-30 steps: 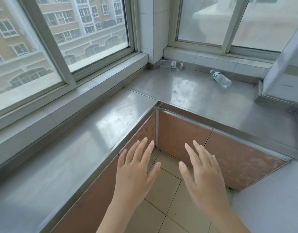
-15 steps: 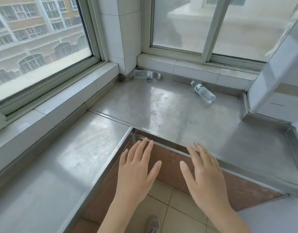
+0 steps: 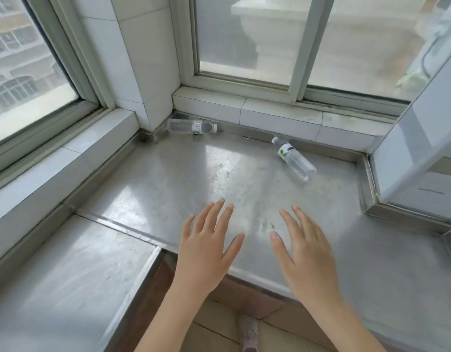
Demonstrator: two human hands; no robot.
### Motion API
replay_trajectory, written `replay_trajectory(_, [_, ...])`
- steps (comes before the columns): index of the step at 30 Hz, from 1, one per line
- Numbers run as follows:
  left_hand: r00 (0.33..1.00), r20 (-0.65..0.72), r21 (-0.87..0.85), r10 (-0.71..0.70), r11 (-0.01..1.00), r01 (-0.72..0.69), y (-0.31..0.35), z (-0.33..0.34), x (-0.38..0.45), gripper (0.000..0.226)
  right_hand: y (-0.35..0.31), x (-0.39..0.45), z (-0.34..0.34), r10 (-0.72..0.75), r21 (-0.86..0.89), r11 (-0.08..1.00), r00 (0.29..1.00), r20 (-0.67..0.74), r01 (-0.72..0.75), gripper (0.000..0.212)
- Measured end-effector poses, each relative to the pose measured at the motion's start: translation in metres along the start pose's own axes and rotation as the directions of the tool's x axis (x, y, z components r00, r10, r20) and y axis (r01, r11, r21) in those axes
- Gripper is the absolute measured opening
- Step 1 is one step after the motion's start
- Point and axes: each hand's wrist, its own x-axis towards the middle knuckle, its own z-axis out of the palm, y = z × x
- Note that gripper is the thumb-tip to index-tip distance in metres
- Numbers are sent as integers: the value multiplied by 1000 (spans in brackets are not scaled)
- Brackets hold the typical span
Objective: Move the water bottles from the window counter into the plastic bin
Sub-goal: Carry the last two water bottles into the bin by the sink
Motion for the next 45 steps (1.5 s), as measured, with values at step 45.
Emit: replay_trajectory(45, [969,182,105,-168,983,151,-83,181,278,59,136,367,126,445,596,488,769,458,-638,93])
